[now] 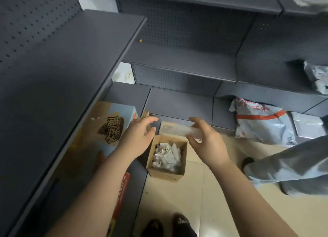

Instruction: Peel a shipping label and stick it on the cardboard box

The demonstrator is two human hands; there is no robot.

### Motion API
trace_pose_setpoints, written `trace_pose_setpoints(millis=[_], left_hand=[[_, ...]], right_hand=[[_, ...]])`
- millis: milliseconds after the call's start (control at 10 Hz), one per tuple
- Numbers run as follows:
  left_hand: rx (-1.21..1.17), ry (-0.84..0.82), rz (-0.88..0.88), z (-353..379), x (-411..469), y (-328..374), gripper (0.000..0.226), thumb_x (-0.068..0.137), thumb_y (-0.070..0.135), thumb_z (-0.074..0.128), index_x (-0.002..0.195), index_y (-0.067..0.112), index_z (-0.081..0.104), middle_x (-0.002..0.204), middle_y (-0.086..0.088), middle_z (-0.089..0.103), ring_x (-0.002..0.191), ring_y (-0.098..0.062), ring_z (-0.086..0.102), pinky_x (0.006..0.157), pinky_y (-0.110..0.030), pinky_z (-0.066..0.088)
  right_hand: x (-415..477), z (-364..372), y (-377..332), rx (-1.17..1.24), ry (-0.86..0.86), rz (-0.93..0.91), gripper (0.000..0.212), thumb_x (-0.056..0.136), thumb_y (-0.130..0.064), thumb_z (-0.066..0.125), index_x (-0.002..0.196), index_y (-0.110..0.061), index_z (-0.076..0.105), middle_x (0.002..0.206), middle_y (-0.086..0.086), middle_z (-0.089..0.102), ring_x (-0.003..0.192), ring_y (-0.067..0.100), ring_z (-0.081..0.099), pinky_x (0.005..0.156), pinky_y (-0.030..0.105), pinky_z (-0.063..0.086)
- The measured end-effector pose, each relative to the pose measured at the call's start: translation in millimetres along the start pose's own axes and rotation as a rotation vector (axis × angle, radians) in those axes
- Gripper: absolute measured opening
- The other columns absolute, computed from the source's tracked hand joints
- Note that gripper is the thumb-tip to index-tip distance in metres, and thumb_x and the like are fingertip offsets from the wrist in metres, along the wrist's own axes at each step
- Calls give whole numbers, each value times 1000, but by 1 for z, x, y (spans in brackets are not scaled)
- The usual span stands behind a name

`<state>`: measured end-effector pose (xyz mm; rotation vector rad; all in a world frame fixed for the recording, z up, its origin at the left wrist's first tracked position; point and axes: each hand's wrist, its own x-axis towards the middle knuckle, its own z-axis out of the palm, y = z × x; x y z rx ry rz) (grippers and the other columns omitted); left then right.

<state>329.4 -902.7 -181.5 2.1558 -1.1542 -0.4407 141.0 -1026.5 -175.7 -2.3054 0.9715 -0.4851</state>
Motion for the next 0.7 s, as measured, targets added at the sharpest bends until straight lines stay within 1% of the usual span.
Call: trace_pose_setpoints(millis=[100,200,300,400,500,600,700], left_hand=[[-38,-1,-55,29,10,-16,34,90,18,54,122,27,58,126,1,60,119,-18,50,98,-43,46],[-66,-24,-96,64,14,-32,35,90,18,55,123,30,56,124,1,60,118,-17,50,96,-42,48],[-102,-53,-114,95,20,-46,35,91,13,56,123,25,57,121,1,61,114,-16,52,94,-40,49],[-125,-50,-100,117,29,-66,34,90,11,55,121,24,59,117,3,65,109,-15,56,91,-42,50],[-147,-30,-89,131,36,-86,34,89,9,56,119,23,60,115,11,63,110,-14,56,92,-42,50],[-167,-11,-128,141,42,-108,34,89,6,57,121,20,61,112,12,59,107,-10,55,90,-39,52],[-124,2,-138,151,47,-131,35,90,10,56,121,24,60,119,4,63,111,-12,55,89,-41,53]], right_hand=[[16,30,28,-20,-44,11,47,83,-18,67,127,-24,51,117,-1,66,104,25,61,76,29,44],[27,65,58,-66,-81,8,47,84,-18,65,128,-24,50,122,0,63,105,26,61,76,32,47],[34,102,87,-81,-119,8,49,81,-12,67,127,-19,52,118,6,65,105,31,61,79,38,52],[38,138,112,-113,-159,31,52,78,-7,67,127,-18,53,117,8,64,106,32,60,80,38,51],[44,168,134,-124,-192,65,49,80,-10,66,127,-16,53,121,12,62,108,34,59,82,39,50],[50,192,150,-117,-229,86,49,81,-12,66,128,-14,53,121,15,61,109,36,57,84,41,50],[58,215,164,-133,-232,93,49,82,-18,67,129,-17,52,126,11,59,114,33,54,89,39,48]])
